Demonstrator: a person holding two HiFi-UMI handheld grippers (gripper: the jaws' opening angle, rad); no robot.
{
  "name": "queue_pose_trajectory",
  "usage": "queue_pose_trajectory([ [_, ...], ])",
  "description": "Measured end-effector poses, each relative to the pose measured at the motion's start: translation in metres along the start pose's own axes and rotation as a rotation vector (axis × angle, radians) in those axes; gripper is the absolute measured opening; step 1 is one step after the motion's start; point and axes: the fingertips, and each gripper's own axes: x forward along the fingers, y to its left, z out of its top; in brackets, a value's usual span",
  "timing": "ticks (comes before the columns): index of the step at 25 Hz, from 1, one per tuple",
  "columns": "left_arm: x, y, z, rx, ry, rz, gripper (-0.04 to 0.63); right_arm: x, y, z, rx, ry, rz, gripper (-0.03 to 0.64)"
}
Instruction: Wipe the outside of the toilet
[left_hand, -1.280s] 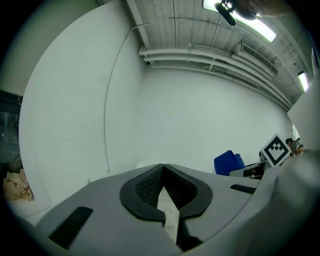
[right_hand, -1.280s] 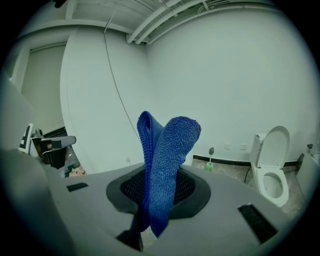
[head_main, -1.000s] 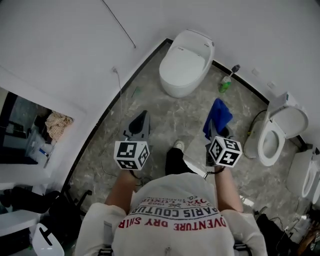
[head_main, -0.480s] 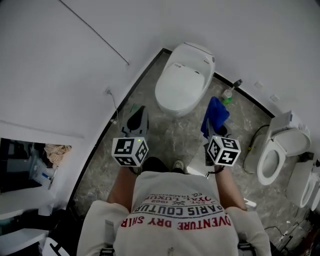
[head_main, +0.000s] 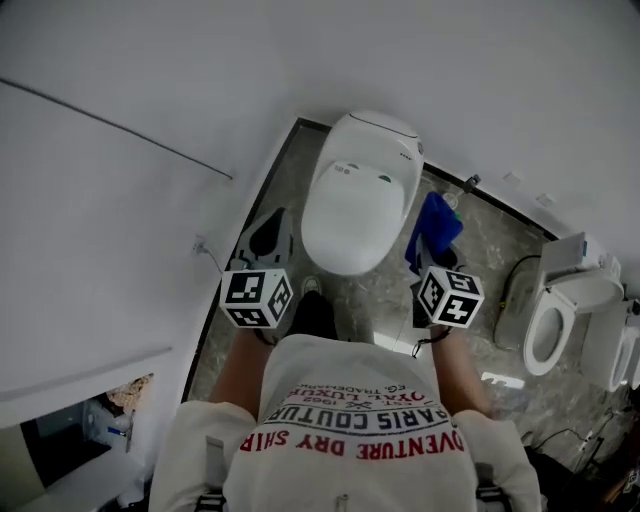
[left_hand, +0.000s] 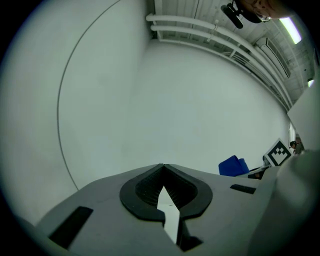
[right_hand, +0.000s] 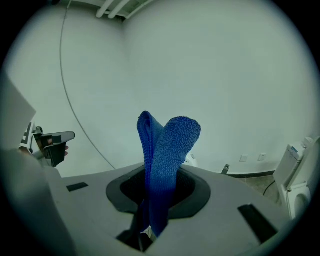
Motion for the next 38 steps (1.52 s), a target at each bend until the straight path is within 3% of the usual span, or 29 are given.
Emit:
queue_pose_trajectory([
  [8, 0.157, 0.092, 0.039, 0.034, 0.071, -0.152, 0.006, 0.133, 0.020, 0.058, 0.091, 0.042, -0.114, 0.077],
  [16, 0.265, 0.122, -0.002, 0.020, 0.144, -0.205, 0.006, 0.233, -0.016, 0.069, 0.112, 0.096, -0.194, 0.077],
  [21, 0.317, 0.121, -0.048, 0.011, 0.207, -0.179, 0.006, 0.290, -0.052, 0.055, 0.109, 0.157, -0.177, 0.077],
  [25, 0.366, 0.108, -0.071, -0.012, 0.239, -0.144, 0.006, 0.342, -0.106, 0.048, 0.101, 0.208, -0.168, 0.077],
  [28, 0.401, 0.097, -0.083, -0.061, 0.236, -0.124, 0.006, 0.381, -0.149, 0.048, 0.052, 0.241, -0.175, 0.077],
  [38, 0.464, 0.093, -0.135, -0.087, 0.275, -0.029, 0.006, 0.488, -0.230, 0.013, -0.074, 0.373, -0.126, 0.077],
])
